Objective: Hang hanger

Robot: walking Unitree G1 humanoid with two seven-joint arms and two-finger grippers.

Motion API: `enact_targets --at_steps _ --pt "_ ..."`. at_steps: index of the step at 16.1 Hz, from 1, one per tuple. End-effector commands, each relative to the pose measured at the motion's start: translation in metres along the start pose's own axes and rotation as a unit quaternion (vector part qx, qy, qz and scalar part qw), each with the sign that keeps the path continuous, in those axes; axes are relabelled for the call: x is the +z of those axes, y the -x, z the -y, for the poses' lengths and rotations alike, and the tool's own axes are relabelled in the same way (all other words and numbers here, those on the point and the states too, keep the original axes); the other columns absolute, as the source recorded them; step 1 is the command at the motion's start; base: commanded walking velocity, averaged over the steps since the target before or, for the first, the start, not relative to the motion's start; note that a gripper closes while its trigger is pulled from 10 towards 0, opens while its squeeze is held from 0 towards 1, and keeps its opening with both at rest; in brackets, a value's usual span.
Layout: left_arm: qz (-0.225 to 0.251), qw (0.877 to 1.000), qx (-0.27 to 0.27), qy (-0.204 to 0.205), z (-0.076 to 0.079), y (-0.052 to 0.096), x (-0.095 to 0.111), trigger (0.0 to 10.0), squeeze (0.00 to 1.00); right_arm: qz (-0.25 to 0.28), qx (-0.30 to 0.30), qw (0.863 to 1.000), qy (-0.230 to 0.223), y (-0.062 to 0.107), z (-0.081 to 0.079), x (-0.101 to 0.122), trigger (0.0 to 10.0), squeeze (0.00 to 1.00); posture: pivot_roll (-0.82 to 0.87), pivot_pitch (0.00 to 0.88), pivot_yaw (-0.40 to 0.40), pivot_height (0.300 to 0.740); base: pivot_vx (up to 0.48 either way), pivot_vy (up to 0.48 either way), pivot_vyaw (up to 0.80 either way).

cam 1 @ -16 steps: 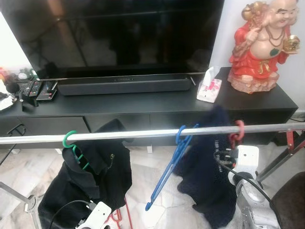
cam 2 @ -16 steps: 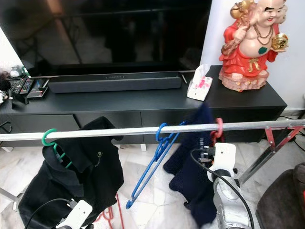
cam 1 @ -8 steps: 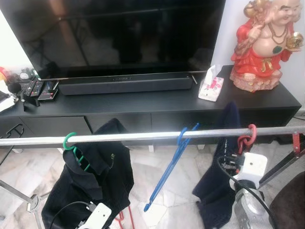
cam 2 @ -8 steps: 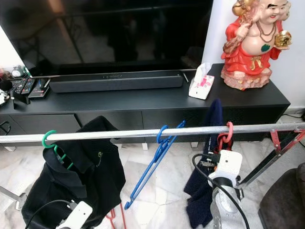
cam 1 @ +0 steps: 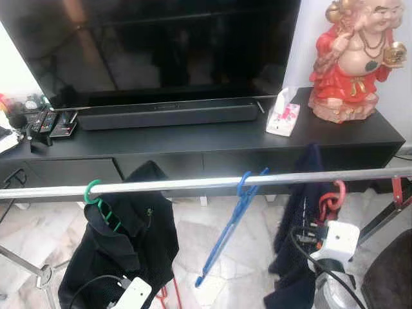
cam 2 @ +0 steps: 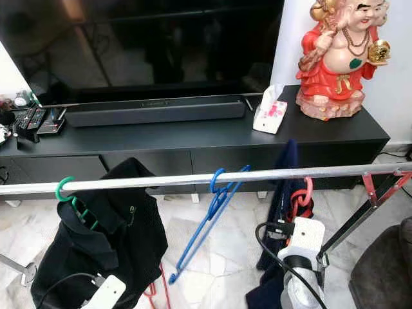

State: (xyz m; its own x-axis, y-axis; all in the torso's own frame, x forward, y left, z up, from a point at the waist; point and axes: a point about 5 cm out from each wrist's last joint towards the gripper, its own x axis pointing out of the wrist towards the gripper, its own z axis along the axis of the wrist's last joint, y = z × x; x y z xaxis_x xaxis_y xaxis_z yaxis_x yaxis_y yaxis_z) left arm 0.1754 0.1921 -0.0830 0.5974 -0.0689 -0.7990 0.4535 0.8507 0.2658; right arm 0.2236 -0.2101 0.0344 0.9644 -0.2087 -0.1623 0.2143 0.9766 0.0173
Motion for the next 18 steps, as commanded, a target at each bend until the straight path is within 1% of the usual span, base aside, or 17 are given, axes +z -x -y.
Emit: enact_targets --at_steps 1,2,3,4,5,6,7,9,10,11,12,13,15,16,18 --pt "-0.015 1.000 -0.002 -0.008 0.001 0.002 -0.008 10.0 0.00 0.036 0.007 0.999 0.009 0.002 -0.002 0.011 0.0 0.00 -0.05 0.001 0.067 0.740 0.000 0.000 0.00" --pt "-0.015 1.000 -0.002 -0.008 0.001 0.002 -0.008 10.0 0.00 0.025 0.006 1.000 0.011 0.003 -0.002 0.007 0.0 0.00 -0.05 0.001 0.066 0.740 0.000 0.000 0.00" --pt "-0.016 1.000 -0.002 -0.008 0.001 0.002 -0.009 10.0 0.00 0.008 0.006 1.000 0.015 0.006 -0.001 -0.001 0.8 0.00 -0.05 0.001 0.066 0.740 0.000 0.000 0.00" --pt "-0.017 1.000 -0.002 -0.007 0.001 0.002 -0.009 10.0 0.00 -0.018 0.009 1.000 0.018 0.007 0.000 -0.010 4.5 0.00 -0.05 0.001 0.064 0.740 0.000 0.000 0.00" --pt "-0.017 1.000 -0.001 -0.007 0.001 0.002 -0.009 10.0 0.00 -0.043 0.010 0.999 0.031 0.008 0.002 -0.020 10.0 0.00 -0.05 0.001 0.064 0.740 0.000 0.000 0.00" --pt "-0.017 1.000 0.000 -0.006 0.001 0.002 -0.009 10.0 0.00 -0.055 0.010 0.998 0.027 0.008 0.003 -0.025 10.0 0.00 -0.06 0.000 0.063 0.740 0.000 0.000 0.00" --pt "-0.017 1.000 0.004 0.001 -0.001 0.002 -0.008 10.0 0.00 -0.088 0.004 0.996 0.031 0.007 0.008 -0.041 10.0 0.00 -0.06 0.000 0.066 0.740 0.000 0.000 0.00" --pt "-0.023 0.999 0.020 0.043 -0.005 0.002 -0.010 10.0 0.00 -0.135 0.002 0.991 0.026 0.005 0.011 -0.059 10.0 0.00 -0.06 0.000 0.066 0.740 0.000 0.000 0.00" --pt "-0.027 0.997 0.026 0.060 -0.007 0.002 -0.011 10.0 0.00 -0.149 0.011 0.988 0.027 0.004 0.009 -0.064 10.0 0.00 -0.06 0.000 0.065 0.740 0.000 0.000 0.00" --pt "-0.031 0.995 0.035 0.091 -0.010 0.003 -0.013 10.0 0.00 -0.164 0.017 0.986 0.034 0.004 0.009 -0.070 10.0 0.00 -0.06 0.000 0.062 0.740 0.000 0.000 0.00" --pt "-0.036 0.993 0.041 0.105 -0.012 0.004 -0.015 10.0 0.00 -0.172 0.012 0.985 0.033 0.003 0.011 -0.073 10.0 0.00 -0.06 0.000 0.062 0.740 0.000 0.000 0.00" --pt "-0.042 0.988 0.051 0.142 -0.015 0.005 -0.019 10.0 0.00 -0.187 0.008 0.982 0.036 0.003 0.013 -0.079 10.0 0.00 -0.05 0.000 0.058 0.740 0.000 0.000 0.00" --pt "-0.047 0.982 0.061 0.170 -0.016 0.006 -0.022 10.0 0.00 -0.205 0.004 0.978 0.029 0.003 0.015 -0.084 10.0 0.00 -0.05 0.000 0.056 0.740 0.000 0.000 0.00" --pt "-0.053 0.980 0.064 0.181 -0.017 0.006 -0.024 10.0 0.00 -0.223 0.009 0.974 0.032 0.004 0.015 -0.089 10.0 0.00 -0.05 0.000 0.058 0.740 0.000 0.000 0.00" --pt "-0.057 0.981 0.060 0.178 -0.016 0.006 -0.024 10.0 0.00 -0.230 -0.004 0.973 0.027 0.003 0.017 -0.091 10.0 0.00 -0.04 0.000 0.058 0.740 0.000 0.000 0.00"
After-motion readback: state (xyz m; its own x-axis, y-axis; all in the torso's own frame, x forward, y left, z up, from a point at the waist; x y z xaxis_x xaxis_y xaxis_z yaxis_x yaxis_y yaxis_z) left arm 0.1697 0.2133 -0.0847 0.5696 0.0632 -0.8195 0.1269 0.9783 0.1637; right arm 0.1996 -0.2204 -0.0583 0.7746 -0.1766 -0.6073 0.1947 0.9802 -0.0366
